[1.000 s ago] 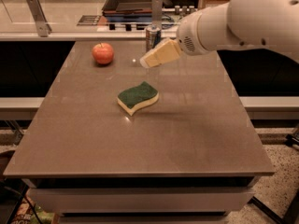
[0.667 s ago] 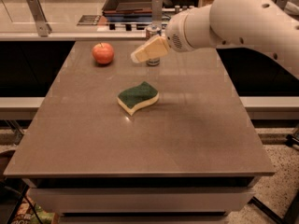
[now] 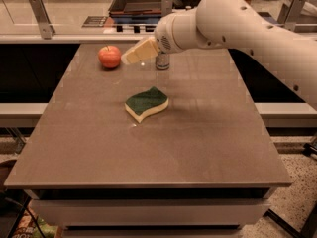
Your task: Pick apple
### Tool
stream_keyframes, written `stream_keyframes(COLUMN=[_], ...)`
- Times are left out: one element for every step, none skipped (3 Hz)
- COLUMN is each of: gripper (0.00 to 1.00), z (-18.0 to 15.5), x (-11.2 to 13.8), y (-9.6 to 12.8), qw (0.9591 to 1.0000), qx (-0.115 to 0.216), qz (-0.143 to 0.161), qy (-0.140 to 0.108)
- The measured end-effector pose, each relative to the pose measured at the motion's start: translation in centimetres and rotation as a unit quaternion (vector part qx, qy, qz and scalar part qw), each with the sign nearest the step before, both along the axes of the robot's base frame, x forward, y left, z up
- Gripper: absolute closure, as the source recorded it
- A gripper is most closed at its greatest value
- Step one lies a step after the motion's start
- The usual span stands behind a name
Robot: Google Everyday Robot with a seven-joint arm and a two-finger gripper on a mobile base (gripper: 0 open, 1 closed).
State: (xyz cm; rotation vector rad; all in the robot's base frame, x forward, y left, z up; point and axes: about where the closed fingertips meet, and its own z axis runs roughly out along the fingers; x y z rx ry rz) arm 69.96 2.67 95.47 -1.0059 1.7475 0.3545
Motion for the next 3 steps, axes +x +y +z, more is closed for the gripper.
stream_keyframes(gripper=[0.0,0.0,0.0], z=[-0.7,-1.3,-2.6], x=[1.0,1.9,3.5], y=[2.7,5.0,6.0], qw=[0.9996,0.9987,0.9984], qx=[0.002,0.0,0.008], qz=[0.029,0.05,0.05], qy=[0.004,0.011,0.025])
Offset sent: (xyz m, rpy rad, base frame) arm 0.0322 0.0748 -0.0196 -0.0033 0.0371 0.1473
